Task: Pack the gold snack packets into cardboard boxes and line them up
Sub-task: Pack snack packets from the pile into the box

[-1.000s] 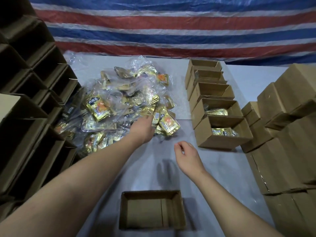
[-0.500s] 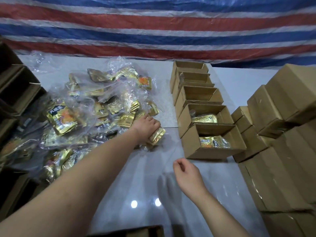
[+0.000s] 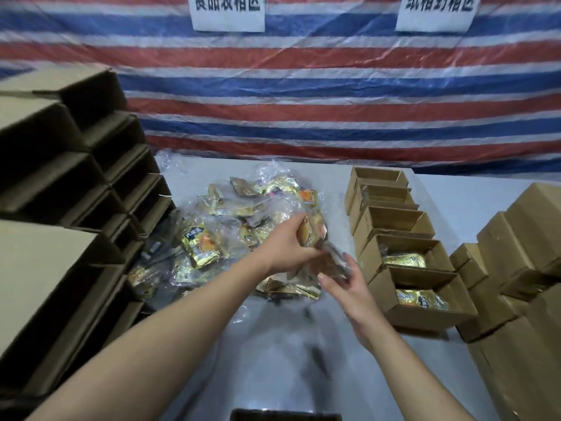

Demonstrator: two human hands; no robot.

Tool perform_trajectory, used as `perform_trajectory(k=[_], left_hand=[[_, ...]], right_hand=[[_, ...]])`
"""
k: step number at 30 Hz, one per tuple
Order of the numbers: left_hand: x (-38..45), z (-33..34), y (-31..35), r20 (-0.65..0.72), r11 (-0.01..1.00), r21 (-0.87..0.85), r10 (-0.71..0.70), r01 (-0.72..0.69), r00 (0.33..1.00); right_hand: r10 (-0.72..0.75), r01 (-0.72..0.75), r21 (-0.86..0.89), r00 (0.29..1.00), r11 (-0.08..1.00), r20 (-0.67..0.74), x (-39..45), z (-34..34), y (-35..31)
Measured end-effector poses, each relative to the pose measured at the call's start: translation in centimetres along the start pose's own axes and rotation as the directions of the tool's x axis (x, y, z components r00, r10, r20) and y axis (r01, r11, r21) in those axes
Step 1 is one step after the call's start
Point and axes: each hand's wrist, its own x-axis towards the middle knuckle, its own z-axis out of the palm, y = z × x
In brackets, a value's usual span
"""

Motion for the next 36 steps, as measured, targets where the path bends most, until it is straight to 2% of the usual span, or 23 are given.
perform_trajectory(k=[2,3,5,6,8,10,11,13,15,16,18,20,22,23,24,27,28,29,30,32,33,34,36], left_hand=[[-0.8,-1.3,0.9,-0.035,0.988,-0.138,-0.078,0.073,0.996],[-1.2,-1.8,1.4,-0.044,0.967,-0.229,-0.122,0.109,0.992],[-1.9,-2.2,2.4,-0.061,0.912,-0.370,-0.211,0.174,0.976],[-2.3,-2.2,3.0,-0.082,0.897,-0.396,-0.247,0.196,0.966],[-3.0,-2.1,4.2,-0.101,0.877,-0.425,-0.294,0.226,0.951],[-3.7,-2.1,5.2,-0.015,0.831,-0.487,-0.317,0.270,0.948],[-4.1,-2.2,5.6,0.064,0.808,-0.505,-0.317,0.304,0.946],[-4.8,-2.2,6.0,0.232,0.744,-0.559,-0.283,0.366,0.930],[-5.4,-1.7,6.5,0.283,0.696,-0.616,-0.241,0.369,0.928],[-5.5,-1.2,6.7,0.228,0.742,-0.587,-0.231,0.323,0.946],[-5.5,-0.4,6.9,0.038,0.907,-0.366,-0.209,0.208,0.977],[-5.4,-0.2,7.0,-0.079,0.959,-0.223,-0.198,0.176,0.977],[-5.5,0.1,7.0,-0.109,0.949,-0.258,-0.217,0.184,0.970],[-5.6,0.3,7.3,-0.089,0.924,-0.320,-0.249,0.209,0.964],[-5.8,0.5,7.5,-0.044,0.886,-0.404,-0.270,0.230,0.962],[-6.6,0.6,7.9,0.149,0.655,-0.708,-0.227,0.264,0.962],[-7.1,0.4,8.0,0.212,0.600,-0.745,-0.202,0.291,0.956],[-7.5,0.1,8.2,0.263,0.606,-0.730,-0.178,0.316,0.948],[-7.8,-0.1,8.3,0.286,0.674,-0.664,-0.171,0.324,0.943],[-8.3,-0.4,8.7,0.246,0.903,-0.327,-0.204,0.279,0.948],[-8.5,-0.7,8.8,0.212,0.955,-0.164,-0.211,0.248,0.954],[-8.9,-0.9,8.5,0.196,0.971,-0.094,-0.199,0.220,0.960],[-10.3,-1.3,6.9,0.183,0.976,-0.102,-0.172,0.193,0.968]], right_hand=[[-0.070,0.073,0.136,0.997,0.988,-0.027,-0.3,0.9,-0.6],[-0.091,0.103,0.142,0.992,0.985,-0.091,-0.6,1.4,-0.9],[-0.133,0.153,0.055,0.955,0.987,-0.267,-1.3,2.5,-1.7],[-0.164,0.179,0.020,0.938,0.984,-0.305,-1.8,3.1,-2.2],[-0.222,0.216,-0.051,0.937,0.975,-0.269,-2.8,4.2,-3.0],[-0.207,0.189,-0.095,0.944,0.977,-0.256,-3.2,4.8,-4.1],[-0.160,0.156,-0.035,0.957,0.987,-0.244,-3.2,4.8,-4.8],[-0.091,0.106,0.135,0.990,0.985,-0.109,-3.2,4.5,-5.9],[-0.101,0.092,0.226,0.994,0.970,0.032,-3.5,4.3,-6.9],[-0.105,0.088,0.248,0.993,0.965,0.057,-3.6,4.3,-7.0],[-0.098,0.079,0.287,0.994,0.955,0.052,-4.0,4.7,-7.3],[-0.134,0.153,0.316,0.988,0.936,-0.080,-4.4,5.4,-7.4],[-0.152,0.227,0.234,0.942,0.945,-0.299,-4.7,5.9,-7.4],[-0.165,0.248,0.192,0.916,0.949,-0.365,-5.0,6.0,-7.5],[-0.173,0.249,0.175,0.917,0.953,-0.360,-5.1,6.2,-7.5],[-0.123,0.146,0.255,0.987,0.956,-0.101,-6.1,6.0,-7.5],[-0.086,0.087,0.299,0.996,0.950,-0.015,-6.4,5.6,-7.5],[-0.044,0.022,0.345,0.997,0.938,0.056,-6.7,5.2,-7.4],[-0.004,-0.040,0.387,0.994,0.921,0.112,-6.9,4.7,-7.3],[0.037,-0.124,0.438,0.979,0.890,0.202,-7.6,3.9,-7.2],[0.030,-0.130,0.456,0.975,0.880,0.220,-8.0,3.5,-7.2],[0.012,-0.115,0.469,0.976,0.876,0.216,-8.4,3.0,-7.0],[-0.021,-0.068,0.483,0.984,0.873,0.176,-9.2,2.0,-6.9]])
